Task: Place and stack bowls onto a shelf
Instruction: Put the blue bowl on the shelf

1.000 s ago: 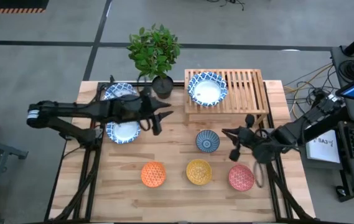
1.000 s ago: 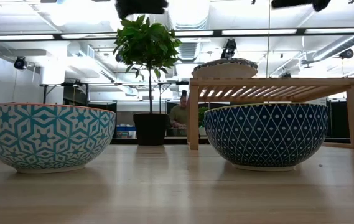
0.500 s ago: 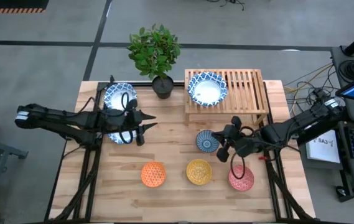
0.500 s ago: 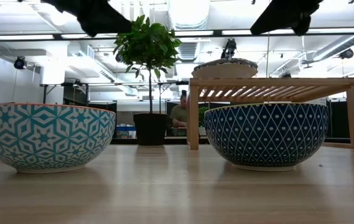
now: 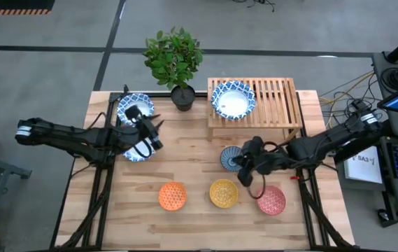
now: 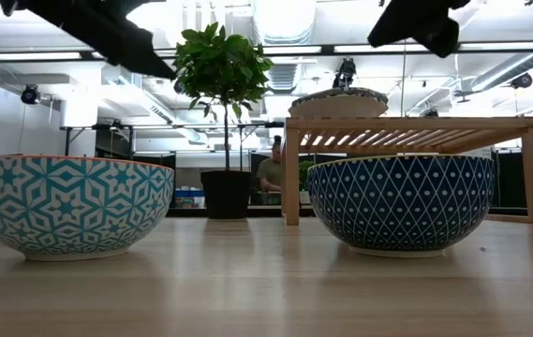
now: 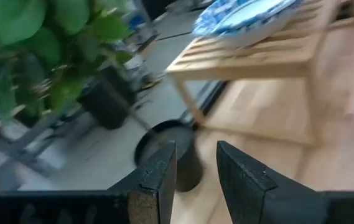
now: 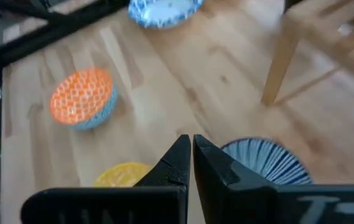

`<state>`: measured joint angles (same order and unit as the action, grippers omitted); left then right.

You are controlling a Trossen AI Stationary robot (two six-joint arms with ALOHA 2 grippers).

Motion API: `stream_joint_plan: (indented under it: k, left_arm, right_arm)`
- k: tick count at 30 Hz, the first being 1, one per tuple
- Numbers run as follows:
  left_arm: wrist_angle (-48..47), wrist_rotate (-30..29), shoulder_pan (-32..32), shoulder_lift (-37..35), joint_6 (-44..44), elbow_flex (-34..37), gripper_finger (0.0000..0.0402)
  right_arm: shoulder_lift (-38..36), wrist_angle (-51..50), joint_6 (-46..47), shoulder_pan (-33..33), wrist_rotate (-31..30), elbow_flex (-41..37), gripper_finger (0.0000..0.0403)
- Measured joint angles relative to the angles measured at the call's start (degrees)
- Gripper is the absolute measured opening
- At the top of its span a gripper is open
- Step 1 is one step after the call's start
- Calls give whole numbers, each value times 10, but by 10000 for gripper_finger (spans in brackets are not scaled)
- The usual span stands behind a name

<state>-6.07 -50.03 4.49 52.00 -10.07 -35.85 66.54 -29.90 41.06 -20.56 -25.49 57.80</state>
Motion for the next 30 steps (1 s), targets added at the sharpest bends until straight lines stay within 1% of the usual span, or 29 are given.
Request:
stream_joint_plan:
  k: [5, 8, 11, 14, 18, 22, 26, 30]
  left_arm:
    - [1, -9, -1, 3, 6, 14, 97]
    - [1, -9, -1, 4, 21, 27, 97]
    - [0, -9, -1, 4, 29, 43, 97]
    - [2, -9, -1, 4, 31, 46, 97]
    - [5, -9, -1, 3, 29, 46, 97]
    - [5, -9, 0, 3, 29, 46, 97]
    - [5, -9, 0, 3, 31, 46, 97]
    - [5, -8, 0, 3, 31, 46, 97]
  right_arm:
    - [70, -84, 47, 20, 47, 58, 9]
    - [116, -168, 110, 43, 78, 108, 9]
    - [159, -232, 161, 67, 126, 153, 9]
    - [200, -247, 180, 80, 164, 183, 9]
    - [251, -248, 180, 92, 185, 214, 16]
    - [296, -262, 176, 102, 185, 247, 50]
    - [330, -274, 174, 108, 185, 277, 107]
    - [358, -286, 174, 113, 179, 290, 163]
